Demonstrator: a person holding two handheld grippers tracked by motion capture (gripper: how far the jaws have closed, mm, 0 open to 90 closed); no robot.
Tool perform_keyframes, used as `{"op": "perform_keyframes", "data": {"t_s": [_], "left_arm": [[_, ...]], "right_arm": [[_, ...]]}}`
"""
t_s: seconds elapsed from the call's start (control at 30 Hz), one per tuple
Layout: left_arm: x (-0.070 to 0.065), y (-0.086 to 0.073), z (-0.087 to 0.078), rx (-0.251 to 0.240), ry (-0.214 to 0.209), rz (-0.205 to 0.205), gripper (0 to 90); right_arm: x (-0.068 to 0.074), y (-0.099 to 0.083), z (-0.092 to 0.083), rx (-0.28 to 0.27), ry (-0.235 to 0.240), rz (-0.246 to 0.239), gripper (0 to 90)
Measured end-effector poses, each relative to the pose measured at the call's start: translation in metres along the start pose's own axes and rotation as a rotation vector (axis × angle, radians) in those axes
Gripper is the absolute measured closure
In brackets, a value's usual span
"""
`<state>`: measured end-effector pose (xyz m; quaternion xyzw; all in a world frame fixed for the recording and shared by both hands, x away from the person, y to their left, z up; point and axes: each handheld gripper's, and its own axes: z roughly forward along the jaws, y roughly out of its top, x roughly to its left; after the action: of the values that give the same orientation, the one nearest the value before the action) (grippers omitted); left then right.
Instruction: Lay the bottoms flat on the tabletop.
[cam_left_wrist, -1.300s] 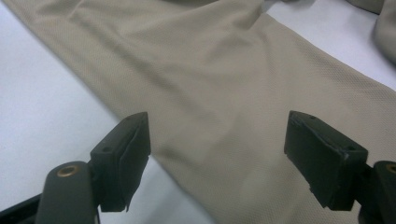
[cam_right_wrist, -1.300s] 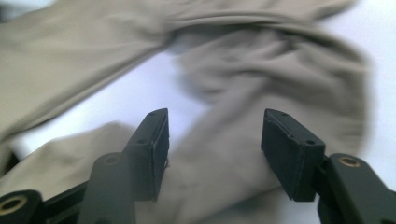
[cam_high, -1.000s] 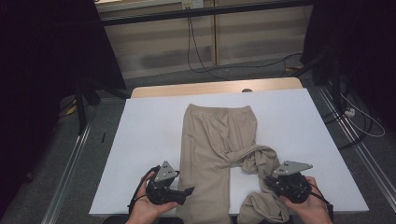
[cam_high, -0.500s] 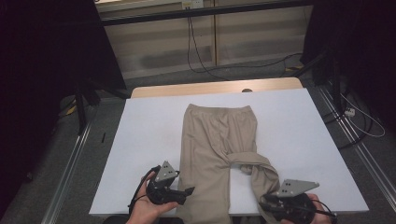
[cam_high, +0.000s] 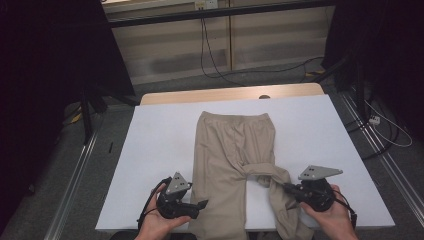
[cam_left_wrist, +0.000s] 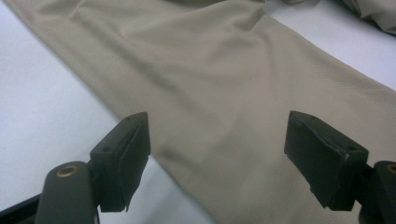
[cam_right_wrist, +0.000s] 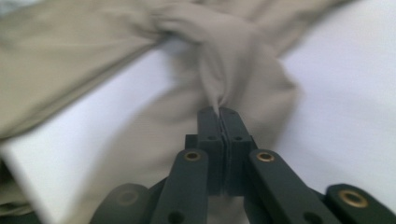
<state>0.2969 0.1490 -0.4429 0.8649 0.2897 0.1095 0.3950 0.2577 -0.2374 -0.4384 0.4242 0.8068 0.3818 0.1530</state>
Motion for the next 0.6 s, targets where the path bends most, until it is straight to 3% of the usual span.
{"op": "perform_keyframes", "data": {"t_s": [0.1, 0.23, 0.4, 0.43, 0.47, 0.57, 0.6], "left_arm": [[-0.001, 0.001, 0.001, -0.001, 0.002, 0.001, 22.9], [-0.002, 0.002, 0.003, -0.003, 0.003, 0.001, 23.1], [0.001, 0.003, 0.001, -0.029, 0.013, -0.029, 23.2], [0.001, 0.002, 0.001, -0.033, 0.011, -0.047, 23.2], [0.003, 0.003, 0.001, -0.033, 0.015, -0.050, 23.3], [0.002, 0.006, 0.006, -0.040, 0.029, -0.028, 23.2], [0.002, 0.009, 0.008, -0.034, 0.029, -0.014, 23.2]], "right_arm": [[0.025, 0.005, 0.003, -0.006, 0.079, -0.030, 89.1], [0.054, 0.011, 0.021, 0.028, 0.168, -0.073, 89.1], [0.074, 0.025, 0.046, 0.036, 0.276, -0.065, 88.1], [0.077, 0.027, 0.050, 0.039, 0.277, -0.076, 85.7], [0.078, 0.028, 0.053, 0.044, 0.269, -0.080, 77.5], [0.071, 0.029, 0.049, 0.028, 0.230, -0.075, 57.4], [0.065, 0.028, 0.045, 0.008, 0.217, -0.069, 54.5]]}}
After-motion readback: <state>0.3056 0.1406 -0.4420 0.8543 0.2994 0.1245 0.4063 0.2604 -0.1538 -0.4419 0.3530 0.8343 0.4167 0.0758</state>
